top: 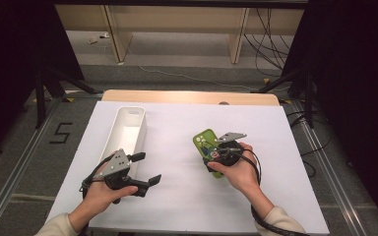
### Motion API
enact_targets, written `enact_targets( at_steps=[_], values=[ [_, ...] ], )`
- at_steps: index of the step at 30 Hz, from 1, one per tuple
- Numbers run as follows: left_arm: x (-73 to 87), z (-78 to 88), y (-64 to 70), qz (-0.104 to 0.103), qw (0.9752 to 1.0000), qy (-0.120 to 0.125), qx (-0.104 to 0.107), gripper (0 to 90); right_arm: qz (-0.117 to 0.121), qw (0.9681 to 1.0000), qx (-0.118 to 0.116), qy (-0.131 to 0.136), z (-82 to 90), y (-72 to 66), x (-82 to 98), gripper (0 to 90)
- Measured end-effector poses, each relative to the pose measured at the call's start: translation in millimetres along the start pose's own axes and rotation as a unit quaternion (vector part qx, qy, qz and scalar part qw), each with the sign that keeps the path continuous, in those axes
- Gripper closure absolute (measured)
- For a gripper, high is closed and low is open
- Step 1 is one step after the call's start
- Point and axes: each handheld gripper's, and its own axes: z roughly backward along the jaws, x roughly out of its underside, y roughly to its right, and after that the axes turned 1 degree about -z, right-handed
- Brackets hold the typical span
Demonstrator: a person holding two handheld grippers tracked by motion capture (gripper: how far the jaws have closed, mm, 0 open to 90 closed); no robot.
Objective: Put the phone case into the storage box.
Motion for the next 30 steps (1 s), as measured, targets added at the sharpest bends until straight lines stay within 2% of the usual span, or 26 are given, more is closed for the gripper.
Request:
enact_targets(
  at_steps=[7, 16, 25, 30],
  values=[
    [-0.1, 0.0, 0.1, 0.0, 1.0, 0.0, 0.0, 7.1, -0.005, 0.9997, -0.006, 0.021, 5.4, 2.1, 3.5, 16.5],
    [-0.1, 0.0, 0.2, 0.001, 1.0, 0.001, 0.0, 7.4, 0.0, 0.9992, -0.003, 0.04, 8.5, 2.5, 7.6, 16.6],
    [-0.1, 0.0, 0.1, 0.001, 1.0, 0.001, 0.0, 7.6, 0.015, 0.9977, -0.01, 0.065, 11.1, -0.1, 8.5, 16.6],
    [-0.1, 0.0, 0.3, 0.001, 1.0, 0.001, 0.0, 7.7, 0.016, 0.9977, -0.012, 0.065, 11.9, -1.8, 9.6, 16.6]
  ],
)
